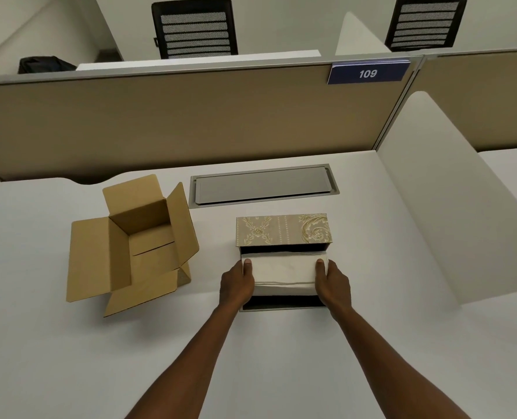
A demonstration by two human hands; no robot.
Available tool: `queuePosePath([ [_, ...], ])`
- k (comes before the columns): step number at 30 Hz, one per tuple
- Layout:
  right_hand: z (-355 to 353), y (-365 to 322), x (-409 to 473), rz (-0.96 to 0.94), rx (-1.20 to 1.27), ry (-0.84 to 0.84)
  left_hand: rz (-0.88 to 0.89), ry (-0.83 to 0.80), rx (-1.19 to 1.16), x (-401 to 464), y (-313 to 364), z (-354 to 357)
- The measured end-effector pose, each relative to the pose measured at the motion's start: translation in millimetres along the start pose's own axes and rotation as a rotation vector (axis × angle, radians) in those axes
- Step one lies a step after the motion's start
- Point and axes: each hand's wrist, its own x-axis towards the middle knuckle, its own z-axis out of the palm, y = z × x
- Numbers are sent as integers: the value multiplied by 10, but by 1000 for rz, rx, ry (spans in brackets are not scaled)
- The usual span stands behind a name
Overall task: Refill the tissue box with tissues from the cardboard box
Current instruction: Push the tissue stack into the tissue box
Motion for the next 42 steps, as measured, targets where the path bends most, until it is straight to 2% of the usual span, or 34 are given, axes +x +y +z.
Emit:
queuePosePath([
  [6,2,20,14,-7,-25,6,10,13,72,30,19,11],
  [10,12,33,13,8,-34,-5,3,22,37,42,-22,11],
  [13,16,38,22,12,-25,-9,11,158,-19,-38,-20,41],
  [15,27,47,25,14,-19,-1,110,338,35,-168,-2,74],
  [18,64,42,23,26,-15,25,467,480,141,-387,-3,203],
  [20,84,31,25,38,-17,29,658,451,238,-468,-16,328],
  [25,45,63,42,3,-26,7,830,176,503,-498,-81,522],
  [27,13,76,61,-18,-38,-9,860,124,614,-483,-142,553],
  [30,-33,72,91,-31,-57,-16,821,97,651,-467,-163,570],
  [33,-96,3,58,-49,7,191,794,73,663,-459,-142,572],
  [35,-167,-138,29,-181,76,404,797,64,670,-459,-142,570],
  [37,-237,-315,79,-366,35,492,805,52,688,-466,-148,578],
  [39,-295,-539,183,-517,-92,421,813,44,713,-464,-160,598],
  [42,-324,-871,398,-661,-435,148,803,30,733,-449,-161,608],
])
